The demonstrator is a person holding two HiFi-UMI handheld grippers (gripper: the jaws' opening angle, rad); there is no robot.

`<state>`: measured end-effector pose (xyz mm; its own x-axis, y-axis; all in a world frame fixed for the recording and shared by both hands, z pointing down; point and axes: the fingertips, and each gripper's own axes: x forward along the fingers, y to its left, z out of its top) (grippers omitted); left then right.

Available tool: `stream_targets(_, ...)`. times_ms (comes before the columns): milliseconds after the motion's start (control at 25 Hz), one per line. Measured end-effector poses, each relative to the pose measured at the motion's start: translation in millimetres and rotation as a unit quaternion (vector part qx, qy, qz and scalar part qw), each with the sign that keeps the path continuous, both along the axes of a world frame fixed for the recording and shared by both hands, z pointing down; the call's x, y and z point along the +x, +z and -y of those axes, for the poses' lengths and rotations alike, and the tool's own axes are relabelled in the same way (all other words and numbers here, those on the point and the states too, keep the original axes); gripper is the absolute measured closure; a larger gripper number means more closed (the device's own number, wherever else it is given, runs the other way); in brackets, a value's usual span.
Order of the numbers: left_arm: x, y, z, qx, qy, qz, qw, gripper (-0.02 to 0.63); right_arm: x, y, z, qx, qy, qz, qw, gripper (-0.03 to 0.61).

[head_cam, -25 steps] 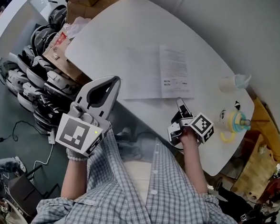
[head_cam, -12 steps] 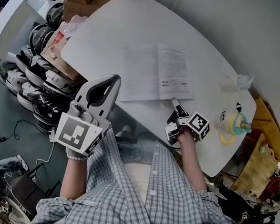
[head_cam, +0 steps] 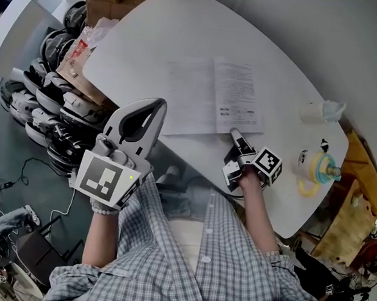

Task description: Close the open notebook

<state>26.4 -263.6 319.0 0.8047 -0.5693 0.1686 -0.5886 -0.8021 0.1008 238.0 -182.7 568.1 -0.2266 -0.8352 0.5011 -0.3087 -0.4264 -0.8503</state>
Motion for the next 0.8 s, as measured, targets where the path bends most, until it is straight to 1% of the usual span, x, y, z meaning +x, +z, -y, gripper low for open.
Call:
stream_targets(280, -4.7, -1.0, 0.5, -0.003, -0.003, -0.003, 1.0, 0.607, -0.2, 1.5, 3.4, -0.001, 0.005, -0.009, 1.0, 0.443)
stream_targets(320, -4.7, -0.9, 0.9, -0.003, -0.003, -0.002, 1.0, 0.607, 0.4, 1.4, 3.5, 0.0, 0.006, -0.011, 1.0, 0.454)
stream_targets(520, -4.1, -0.8, -0.8, -0.006, -0.002, -0.008, 0.9999, 0.607, 0.1, -2.5, 1.5, 0.027, 0.007, -0.019, 0.999, 0.488)
stream_targets(680, -1.8, -2.3, -1.1, -0.003, -0.001, -0.013, 0.9999, 0.607, 1.4, -5.8, 2.6, 0.029, 0.003, -0.042, 0.999, 0.518)
stream_targets(800, -1.9, -3.8, -2.5, -0.001, -0.002, -0.017, 0.9999, 0.607, 2.4, -7.9, 2.3, 0.025, -0.008, -0.067, 0.997, 0.526)
